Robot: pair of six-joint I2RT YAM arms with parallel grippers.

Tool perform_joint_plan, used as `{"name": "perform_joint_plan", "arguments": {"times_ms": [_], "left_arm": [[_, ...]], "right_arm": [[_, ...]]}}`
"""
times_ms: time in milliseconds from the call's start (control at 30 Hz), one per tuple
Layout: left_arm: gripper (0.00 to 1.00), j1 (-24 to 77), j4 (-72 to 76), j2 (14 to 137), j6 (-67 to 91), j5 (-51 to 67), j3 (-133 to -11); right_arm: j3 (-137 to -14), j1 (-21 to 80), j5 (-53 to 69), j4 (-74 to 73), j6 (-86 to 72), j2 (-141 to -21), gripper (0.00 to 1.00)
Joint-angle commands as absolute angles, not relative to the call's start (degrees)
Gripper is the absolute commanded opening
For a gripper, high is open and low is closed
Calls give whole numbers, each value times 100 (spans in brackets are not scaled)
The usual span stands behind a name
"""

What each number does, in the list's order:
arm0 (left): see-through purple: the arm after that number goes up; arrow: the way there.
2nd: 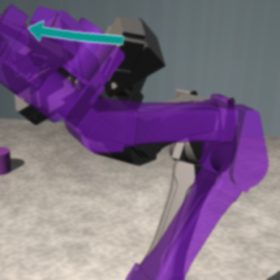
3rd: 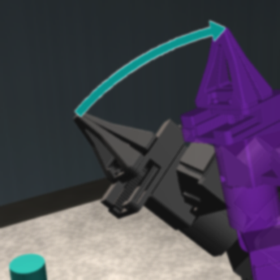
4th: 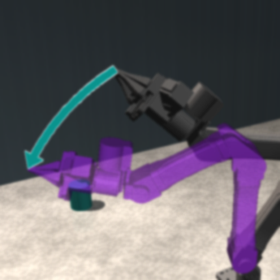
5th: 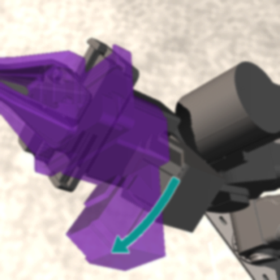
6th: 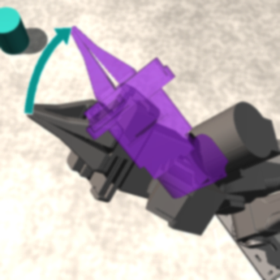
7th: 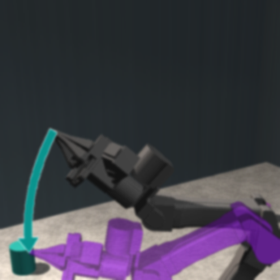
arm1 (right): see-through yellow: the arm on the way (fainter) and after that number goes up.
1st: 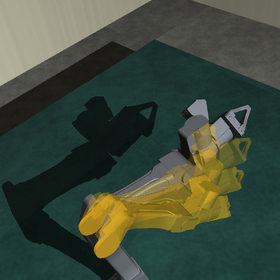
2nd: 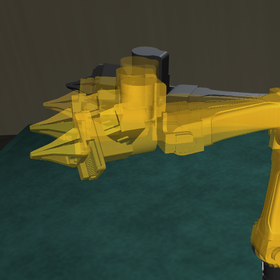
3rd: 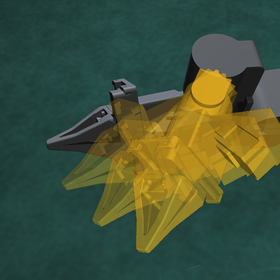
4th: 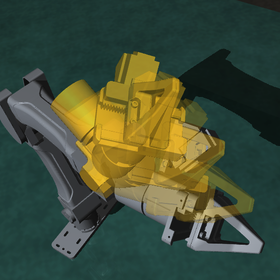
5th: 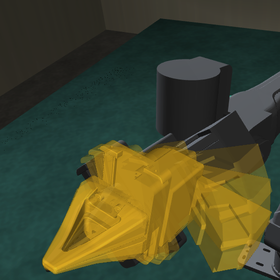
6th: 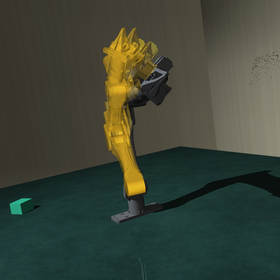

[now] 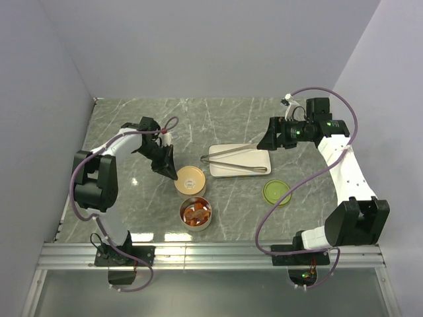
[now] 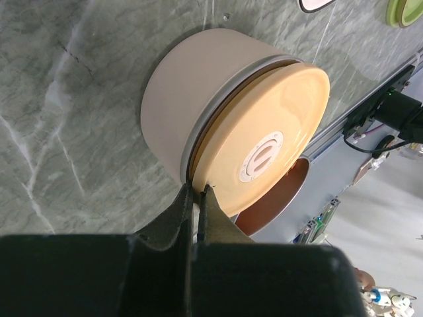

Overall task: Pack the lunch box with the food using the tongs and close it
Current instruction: Put the lid back on the lunch box

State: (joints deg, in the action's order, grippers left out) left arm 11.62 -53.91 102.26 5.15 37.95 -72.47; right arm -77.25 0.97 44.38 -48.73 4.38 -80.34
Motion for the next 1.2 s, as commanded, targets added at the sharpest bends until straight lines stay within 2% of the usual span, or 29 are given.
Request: {"name": "perform_joint_plan", "arguments": {"times_ms": [0,67,167,333,600,800,833,867,1033,1167], "left_arm": [[0,1213,-5476,9993,404,3762,-7330],[1,1239,-5458,10028,448,3666,-7347],[8,1274,-5484,10160,439,3674,-7400],[14,1371,-5546,10274,396,3647,-7488],[28,1424,-5590,10169,326,3445,-7541],[45,1406,-5687,9775,124,3322,-7831],[55,1415,-5678,9704,88,3322,-7875],[57,1415,-5660,9634,62,3305,-7945],[58,1468,-5362,9027,-509,2945,-8121],[56,2081,-5186,8614,-1123,2419,-8104]], "right_arm": [[-7717,97,4526,-4720,475,-7901,90],[-7708,97,4535,-4720,475,-7884,90],[-7717,97,4518,-4737,483,-7892,90],[-7726,97,4518,-4746,492,-7901,90],[-7770,97,4570,-4781,492,-7954,89],[-7778,97,4614,-4799,501,-7937,89],[-7778,97,4614,-4808,510,-7937,89],[-7778,97,4614,-4808,510,-7937,90],[-7752,97,4632,-4799,519,-7910,90],[-7726,97,4623,-4790,519,-7893,89]]}}
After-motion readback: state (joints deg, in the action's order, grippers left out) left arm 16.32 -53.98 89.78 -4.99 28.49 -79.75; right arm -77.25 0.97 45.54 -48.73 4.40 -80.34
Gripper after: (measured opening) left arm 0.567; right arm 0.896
